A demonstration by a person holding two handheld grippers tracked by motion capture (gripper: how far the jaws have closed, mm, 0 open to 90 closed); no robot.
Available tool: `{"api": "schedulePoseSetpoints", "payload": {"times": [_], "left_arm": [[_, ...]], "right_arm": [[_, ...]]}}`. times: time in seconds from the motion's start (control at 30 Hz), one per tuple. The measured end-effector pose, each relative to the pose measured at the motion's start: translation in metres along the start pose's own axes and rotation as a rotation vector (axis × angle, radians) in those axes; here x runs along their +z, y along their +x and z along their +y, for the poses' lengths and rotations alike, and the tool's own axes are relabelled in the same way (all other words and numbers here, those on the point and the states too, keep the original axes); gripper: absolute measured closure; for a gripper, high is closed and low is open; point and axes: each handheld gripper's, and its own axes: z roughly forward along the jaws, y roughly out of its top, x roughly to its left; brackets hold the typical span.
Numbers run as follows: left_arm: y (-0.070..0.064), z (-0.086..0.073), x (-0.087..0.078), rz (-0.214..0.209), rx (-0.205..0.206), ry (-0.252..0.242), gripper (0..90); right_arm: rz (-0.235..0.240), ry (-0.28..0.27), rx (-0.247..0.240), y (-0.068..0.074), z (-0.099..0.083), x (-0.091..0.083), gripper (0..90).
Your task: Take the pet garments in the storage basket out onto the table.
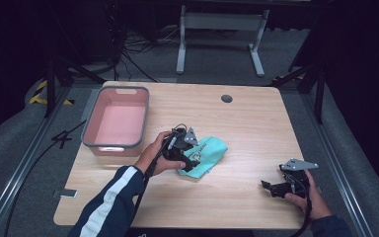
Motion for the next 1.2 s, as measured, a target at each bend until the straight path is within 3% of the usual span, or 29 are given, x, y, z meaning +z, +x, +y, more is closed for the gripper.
{"api": "schedulePoseSetpoints", "payload": {"times": [0.33, 0.6, 0.97, 1.1, 1.2], "left_arm": [[-0.005, -0.012, -0.013, 0.018, 0.027, 0.006, 21.5], [-0.010, -0.036, -0.028, 0.039, 0.034, 0.015, 21.8], [-0.017, -0.082, -0.049, 0.111, 0.047, 0.050, 22.4], [-0.019, -0.096, -0.055, 0.116, 0.060, 0.055, 22.9], [-0.020, -0.113, -0.061, 0.135, 0.048, 0.056, 22.3]], "right_arm": [[0.000, 0.000, 0.000, 0.000, 0.000, 0.000, 0.7], [0.000, 0.000, 0.000, 0.000, 0.000, 0.000, 0.7], [0.000, 0.000, 0.000, 0.000, 0.000, 0.000, 0.7], [0.000, 0.000, 0.000, 0.000, 0.000, 0.000, 0.7], [-0.004, 0.000, 0.002, 0.000, 0.000, 0.000, 0.7]]}}
